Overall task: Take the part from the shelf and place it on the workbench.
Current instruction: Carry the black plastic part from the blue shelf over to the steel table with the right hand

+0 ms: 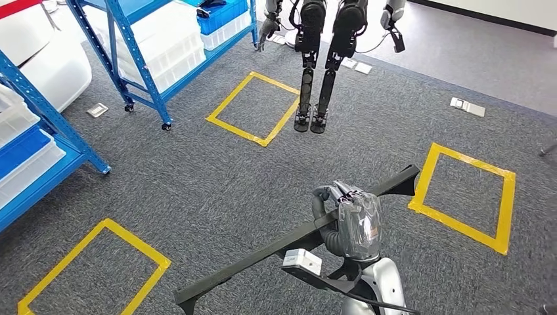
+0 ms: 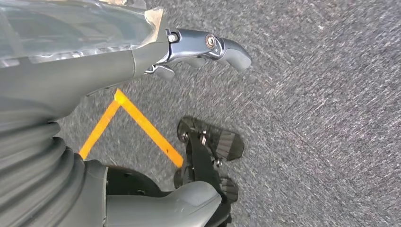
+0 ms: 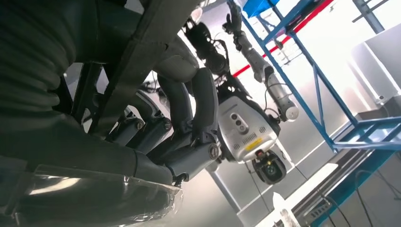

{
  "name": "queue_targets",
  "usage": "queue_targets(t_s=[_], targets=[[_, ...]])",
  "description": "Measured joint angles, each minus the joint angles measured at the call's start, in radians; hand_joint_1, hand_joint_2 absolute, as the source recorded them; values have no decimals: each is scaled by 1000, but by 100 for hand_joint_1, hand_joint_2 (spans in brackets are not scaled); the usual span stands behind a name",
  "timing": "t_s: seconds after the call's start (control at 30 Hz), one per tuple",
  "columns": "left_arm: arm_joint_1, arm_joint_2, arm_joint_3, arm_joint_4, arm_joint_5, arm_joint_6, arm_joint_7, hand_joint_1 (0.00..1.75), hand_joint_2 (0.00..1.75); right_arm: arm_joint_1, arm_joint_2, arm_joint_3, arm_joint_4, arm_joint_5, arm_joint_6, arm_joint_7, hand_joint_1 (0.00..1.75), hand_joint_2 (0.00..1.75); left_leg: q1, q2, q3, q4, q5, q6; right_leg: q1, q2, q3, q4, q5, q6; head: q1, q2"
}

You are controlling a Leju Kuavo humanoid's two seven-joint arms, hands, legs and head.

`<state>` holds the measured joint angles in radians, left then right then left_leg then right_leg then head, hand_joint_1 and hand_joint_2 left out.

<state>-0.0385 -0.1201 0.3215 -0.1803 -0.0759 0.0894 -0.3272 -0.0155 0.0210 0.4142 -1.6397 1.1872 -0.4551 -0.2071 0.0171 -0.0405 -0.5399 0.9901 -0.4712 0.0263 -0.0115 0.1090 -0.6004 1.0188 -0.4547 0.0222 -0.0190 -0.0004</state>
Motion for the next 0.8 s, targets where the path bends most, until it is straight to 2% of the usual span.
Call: queue_targets(t_s=[0.03, 0.07, 0.1, 0.13, 0.17, 0.2, 0.23, 0.3, 0.33, 0.37, 0.4, 0.43, 0.47, 0.5, 0.53, 0.6, 0.63, 0.67, 0.7, 0.8], targets=[[0, 0, 0, 0, 0, 0, 0, 0, 175, 0, 0, 0, -3, 0, 0, 0, 175, 175, 1, 15, 2, -7, 5, 8, 3, -27, -21, 36, -19, -1, 3, 0], [1, -1, 0, 0, 0, 0, -1, 0, 175, -1, 0, 0, -4, 0, 0, 0, 175, 175, 0, 30, 3, -11, 7, 13, 2, -60, -46, 90, -46, -4, 5, 0], [2, 0, 0, 0, 0, -1, -1, 0, 175, 0, -1, 0, -5, 0, 0, 0, 175, 175, -2, 45, 2, -11, 7, 15, 2, -81, -81, 163, -77, -5, 7, 0], [3, 0, 0, 0, 0, -1, -1, 0, 175, 1, -1, 0, -5, 0, 0, 0, 175, 175, -4, 60, 1, -11, 7, 15, 0, -90, -112, 229, -102, -3, 8, 0], [3, 0, 0, 0, 0, -1, -1, 0, 175, 3, -2, 0, -5, 0, 0, 0, 175, 175, -5, 75, 0, -11, 7, 15, -2, -95, -129, 270, -115, 2, 8, 0], [3, -1, 0, 0, 0, -1, -1, 0, 175, 5, -2, 0, -5, 0, 0, 0, 175, 175, -6, 90, 0, -11, 7, 15, -5, -99, -127, 275, -113, 10, 8, 0], [2, -1, 0, 0, 0, -1, -1, 0, 175, 6, -3, 0, -5, 0, 0, 0, 175, 175, -6, 103, 1, -10, 6, 14, -8, -106, -100, 230, -94, 19, 8, 0], [1, -1, 0, 0, -3, -1, -1, 0, 175, 7, -3, 0, -7, 3, 2, 1, 175, 175, -8, 124, 4, -8, 2, 7, -13, -144, -13, 77, -45, 33, 8, 0], [1, -1, 0, 0, -5, -2, -1, 0, 175, 8, -3, 0, -10, 6, 4, 2, 175, 175, -10, 133, 5, -6, -1, 2, -12, -162, 20, 17, -26, 33, 7, 0], [1, -1, 0, 0, -7, -2, -1, 0, 175, 10, -2, 0, -15, 8, 6, 4, 175, 175, -12, 140, 7, -5, -3, -4, -9, -173, 37, -17, -16, 29, 7, 0], [1, 0, 0, 0, -9, -2, -1, 0, 175, 14, -2, -1, -20, 10, 8, 5, 175, 175, -14, 148, 8, -4, -5, -9, -5, -173, 40, -27, -13, 23, 6, 0], [1, -1, 0, 0, -10, -2, 0, 0, 175, 20, -2, -2, -26, 11, 10, 6, 175, 175, -13, 156, 10, -4, -5, -15, -2, -160, 36, -28, -10, 17, 5, 0], [1, -2, 0, 0, -11, -2, 1, 0, 175, 26, -2, -4, -33, 11, 14, 7, 175, 175, -9, 158, 10, -3, -8, -21, -6, -149, 35, -29, -7, 10, 5, 0], [0, -3, 0, 0, -13, -2, 2, 0, 175, 32, -2, -5, -40, 10, 17, 7, 175, 175, -5, 144, 8, 6, -18, -27, -9, -138, 35, -30, -4, 4, 4, 0], [1, -4, 0, 0, -14, -1, 2, 0, 175, 37, -2, -7, -47, 8, 22, 6, 175, 175, -2, 120, -2, 33, -40, -31, -13, -127, 35, -32, -1, -4, 2, 0], [2, -4, 0, 0, -17, 1, 5, 0, 175, 43, 1, -9, -56, 3, 31, 2, 175, 175, 1, 62, -51, 151, -112, -35, -13, -104, 35, -33, 4, -16, -3, 0], [4, -4, -1, 0, -18, 1, 8, 0, 175, 47, 2, -9, -59, 2, 35, -1, 175, 175, 2, 48, -83, 223, -146, -35, -11, -92, 34, -32, 5, -20, -5, 0], [5, -5, -1, 0, -19, 2, 10, 0, 175, 52, 3, -10, -61, 1, 38, -3, 175, 175, 2, 42, -109, 278, -164, -34, -9, -79, 33, -32, 6, -21, -6, 0], [6, -5, -1, 0, -20, 2, 14, 0, 175, 57, 4, -10, -62, 1, 40, -4, 175, 175, 2, 40, -121, 300, -162, -33, -7, -65, 33, -32, 6, -22, -6, 0], [6, -5, -1, 0, -25, 0, 21, 0, 175, 70, 4, -14, -67, 1, 42, -8, 175, 175, 3, 33, -81, 207, -88, -28, -7, -32, 35, -29, 7, -21, -6, 0]])
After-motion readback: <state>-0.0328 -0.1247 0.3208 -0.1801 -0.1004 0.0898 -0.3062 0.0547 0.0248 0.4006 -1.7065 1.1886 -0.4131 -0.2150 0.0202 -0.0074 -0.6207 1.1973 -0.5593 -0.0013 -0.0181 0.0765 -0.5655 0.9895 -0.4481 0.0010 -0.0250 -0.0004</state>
